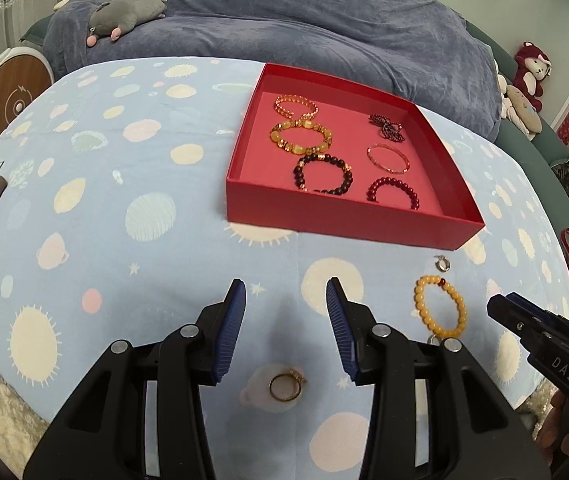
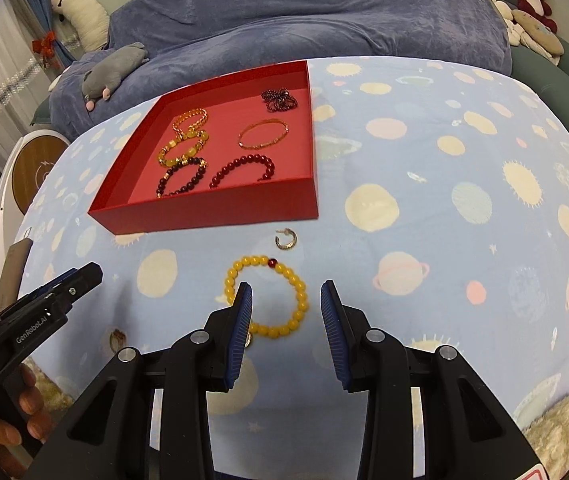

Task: Organize jewelry
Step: 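Withdraw both tools from the box toward the gold ring and yellow bracelet, then grasp the gold ring with the left tool while the right tool grasps the yellow bead bracelet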

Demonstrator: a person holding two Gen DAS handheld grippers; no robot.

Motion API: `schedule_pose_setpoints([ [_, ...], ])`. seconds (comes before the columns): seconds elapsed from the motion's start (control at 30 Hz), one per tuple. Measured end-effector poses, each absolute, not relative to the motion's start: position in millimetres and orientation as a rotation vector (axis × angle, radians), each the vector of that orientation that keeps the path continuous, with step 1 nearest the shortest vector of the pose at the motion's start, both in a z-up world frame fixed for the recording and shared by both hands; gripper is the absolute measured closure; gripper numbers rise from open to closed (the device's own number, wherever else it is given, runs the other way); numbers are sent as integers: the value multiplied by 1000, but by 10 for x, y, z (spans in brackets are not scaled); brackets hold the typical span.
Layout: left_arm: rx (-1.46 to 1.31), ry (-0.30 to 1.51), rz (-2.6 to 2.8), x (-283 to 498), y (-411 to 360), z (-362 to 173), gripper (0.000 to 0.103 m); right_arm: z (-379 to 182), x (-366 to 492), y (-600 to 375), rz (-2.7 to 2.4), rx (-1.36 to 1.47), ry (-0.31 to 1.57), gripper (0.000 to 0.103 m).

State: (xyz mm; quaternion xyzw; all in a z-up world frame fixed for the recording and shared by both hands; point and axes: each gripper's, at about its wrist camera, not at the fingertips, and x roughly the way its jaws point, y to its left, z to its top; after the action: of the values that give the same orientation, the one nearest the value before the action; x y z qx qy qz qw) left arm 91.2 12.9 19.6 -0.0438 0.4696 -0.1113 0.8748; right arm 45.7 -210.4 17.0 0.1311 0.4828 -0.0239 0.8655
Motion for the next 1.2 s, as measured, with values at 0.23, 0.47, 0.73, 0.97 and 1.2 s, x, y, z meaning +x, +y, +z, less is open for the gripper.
schedule_pose_setpoints([
  [0.23, -62, 996, -241, 673, 185, 140, 61, 28, 243, -2059, -50, 277, 1046, 68],
  [0.47, -28, 1034, -268, 488, 170, 37, 61, -7, 229, -2054, -52, 272, 1048, 68],
  [0.73, -26, 1054, -276, 473, 138, -35, 60, -55, 361, -2128, -68, 289, 1050, 68],
  [0.97, -14, 1065, -272, 487, 108, -106, 60, -109, 561, -2119, -67, 276, 1049, 68],
  [1.2, -14, 1068, -266, 496, 104, -144, 60, -204, 703, -2046, -61, 237, 1067, 69],
])
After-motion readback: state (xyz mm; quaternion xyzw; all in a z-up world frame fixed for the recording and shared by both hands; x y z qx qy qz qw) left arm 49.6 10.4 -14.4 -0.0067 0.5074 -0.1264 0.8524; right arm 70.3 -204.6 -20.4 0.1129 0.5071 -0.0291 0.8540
